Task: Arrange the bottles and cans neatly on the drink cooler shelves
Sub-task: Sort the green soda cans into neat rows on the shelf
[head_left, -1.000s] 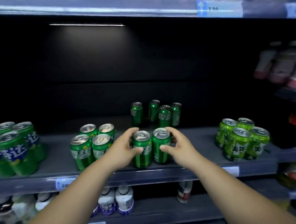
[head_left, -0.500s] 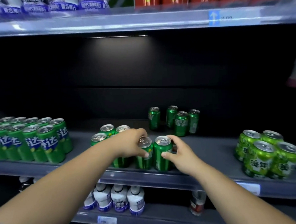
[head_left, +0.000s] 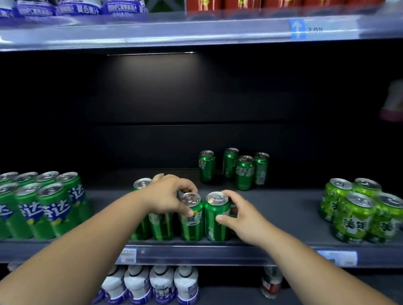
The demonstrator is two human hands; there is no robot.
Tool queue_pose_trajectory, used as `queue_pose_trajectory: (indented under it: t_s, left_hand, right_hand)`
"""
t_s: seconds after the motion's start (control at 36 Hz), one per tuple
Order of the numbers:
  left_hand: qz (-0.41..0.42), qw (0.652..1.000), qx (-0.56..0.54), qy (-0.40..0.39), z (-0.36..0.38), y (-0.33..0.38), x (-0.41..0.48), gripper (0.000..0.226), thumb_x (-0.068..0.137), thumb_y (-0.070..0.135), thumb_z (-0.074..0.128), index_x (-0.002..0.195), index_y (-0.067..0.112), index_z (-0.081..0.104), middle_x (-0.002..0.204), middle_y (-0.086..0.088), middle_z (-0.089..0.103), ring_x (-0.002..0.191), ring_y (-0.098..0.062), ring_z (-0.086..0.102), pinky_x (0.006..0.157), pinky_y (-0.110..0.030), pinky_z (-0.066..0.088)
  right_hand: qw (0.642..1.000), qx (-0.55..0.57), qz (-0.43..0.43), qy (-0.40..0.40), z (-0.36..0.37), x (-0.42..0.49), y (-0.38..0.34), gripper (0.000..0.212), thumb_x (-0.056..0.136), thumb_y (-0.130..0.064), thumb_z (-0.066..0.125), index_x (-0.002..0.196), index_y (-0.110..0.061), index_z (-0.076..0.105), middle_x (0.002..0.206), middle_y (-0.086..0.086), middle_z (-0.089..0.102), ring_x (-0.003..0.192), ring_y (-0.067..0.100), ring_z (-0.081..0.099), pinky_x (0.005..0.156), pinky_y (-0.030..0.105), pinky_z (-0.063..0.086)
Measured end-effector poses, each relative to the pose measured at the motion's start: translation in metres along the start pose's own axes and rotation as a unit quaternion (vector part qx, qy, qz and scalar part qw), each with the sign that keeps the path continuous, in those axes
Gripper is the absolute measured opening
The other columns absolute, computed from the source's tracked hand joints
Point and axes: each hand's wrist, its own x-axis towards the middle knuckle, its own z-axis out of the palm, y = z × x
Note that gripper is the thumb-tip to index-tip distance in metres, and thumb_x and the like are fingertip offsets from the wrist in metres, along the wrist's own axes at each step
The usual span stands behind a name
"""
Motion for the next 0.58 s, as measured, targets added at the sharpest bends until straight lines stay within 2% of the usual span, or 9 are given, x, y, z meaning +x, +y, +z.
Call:
queue_pose_trajectory:
  t_s: [0.06, 0.08, 0.19, 0.25, 0.31, 0.36, 0.42, 0.5, 0.58]
  left_hand:
    - [0.007, 1.0, -0.023, 0.006, 0.001, -0.005, 0.001, 0.055, 0.055, 0.065, 0.075, 0.105, 0.043, 0.063, 0.103, 0.018, 0.061, 0.112, -0.004, 0.049, 0.115, -0.047, 0.003]
    - [0.011, 0.999, -0.031, 0.012, 0.002, -0.007, 0.002, 0.053, 0.056, 0.064, 0.077, 0.103, 0.043, 0.063, 0.103, 0.018, 0.062, 0.113, -0.002, 0.048, 0.114, -0.047, -0.002]
    - [0.034, 0.998, -0.044, 0.038, 0.012, -0.014, 0.001, 0.058, 0.051, 0.072, 0.067, 0.102, 0.045, 0.063, 0.105, 0.019, 0.062, 0.116, 0.001, 0.045, 0.118, -0.045, -0.003]
    - [0.042, 0.997, -0.054, 0.035, 0.013, -0.015, 0.0, 0.06, 0.051, 0.074, 0.065, 0.104, 0.046, 0.062, 0.105, 0.018, 0.062, 0.115, 0.002, 0.046, 0.118, -0.041, 0.001]
    - [0.048, 0.997, -0.058, 0.029, 0.011, -0.017, 0.0, 0.06, 0.054, 0.072, 0.068, 0.107, 0.044, 0.063, 0.104, 0.017, 0.062, 0.11, 0.0, 0.048, 0.114, -0.037, 0.016]
    - [0.054, 0.996, -0.065, 0.031, 0.01, -0.017, -0.001, 0.055, 0.058, 0.066, 0.074, 0.108, 0.044, 0.064, 0.102, 0.015, 0.061, 0.103, -0.002, 0.05, 0.099, -0.031, 0.033]
    - [0.049, 0.995, -0.083, 0.033, 0.01, -0.017, -0.002, 0.051, 0.061, 0.06, 0.08, 0.107, 0.044, 0.064, 0.102, 0.013, 0.06, 0.1, -0.004, 0.051, 0.087, -0.029, 0.042]
    - [0.049, 0.994, -0.09, 0.036, 0.011, -0.017, -0.003, 0.051, 0.063, 0.056, 0.082, 0.11, 0.044, 0.064, 0.103, 0.012, 0.059, 0.099, -0.004, 0.052, 0.083, -0.026, 0.044]
    - [0.05, 0.994, -0.096, 0.029, 0.01, -0.018, -0.002, 0.054, 0.065, 0.056, 0.082, 0.114, 0.044, 0.064, 0.108, 0.011, 0.058, 0.1, -0.005, 0.051, 0.083, -0.027, 0.043]
  right_hand:
    - [1.0, 0.009, 0.004, 0.012, 0.005, -0.002, -0.001, 0.06, 0.079, -0.043, 0.077, 0.129, -0.051, 0.045, 0.139, -0.013, 0.052, 0.13, 0.01, 0.048, 0.111, 0.038, 0.04]
    - [1.0, 0.013, 0.006, 0.021, 0.008, -0.002, 0.0, 0.063, 0.072, -0.051, 0.077, 0.127, -0.053, 0.045, 0.138, -0.012, 0.054, 0.128, 0.01, 0.05, 0.11, 0.041, 0.042]
    - [0.998, 0.03, 0.0, 0.059, 0.017, 0.0, 0.005, 0.063, 0.06, -0.056, 0.076, 0.117, -0.057, 0.048, 0.125, -0.016, 0.06, 0.115, 0.006, 0.06, 0.102, 0.042, 0.049]
    - [0.997, 0.026, 0.001, 0.072, 0.021, -0.001, 0.005, 0.064, 0.059, -0.058, 0.076, 0.117, -0.054, 0.049, 0.122, -0.017, 0.061, 0.112, 0.006, 0.06, 0.1, 0.042, 0.051]
    - [0.997, 0.015, 0.006, 0.08, 0.024, -0.002, 0.004, 0.068, 0.057, -0.062, 0.075, 0.119, -0.05, 0.048, 0.122, -0.018, 0.061, 0.111, 0.007, 0.061, 0.098, 0.043, 0.051]
    - [0.996, 0.011, 0.01, 0.084, 0.024, -0.003, 0.003, 0.069, 0.056, -0.063, 0.075, 0.118, -0.05, 0.048, 0.121, -0.018, 0.062, 0.109, 0.006, 0.061, 0.097, 0.043, 0.052]
    - [0.997, 0.006, 0.016, 0.076, 0.021, -0.003, 0.001, 0.07, 0.053, -0.061, 0.08, 0.115, -0.051, 0.048, 0.119, -0.017, 0.063, 0.109, 0.007, 0.062, 0.096, 0.044, 0.053]
    - [0.998, 0.013, 0.016, 0.054, 0.012, -0.003, -0.001, 0.069, 0.056, -0.044, 0.088, 0.113, -0.051, 0.05, 0.122, -0.019, 0.062, 0.115, 0.003, 0.061, 0.101, 0.042, 0.052]
    - [0.999, 0.012, -0.001, 0.03, 0.007, -0.004, -0.005, 0.081, 0.075, -0.018, 0.083, 0.131, -0.057, 0.038, 0.139, -0.027, 0.046, 0.131, -0.003, 0.045, 0.112, 0.037, 0.043]
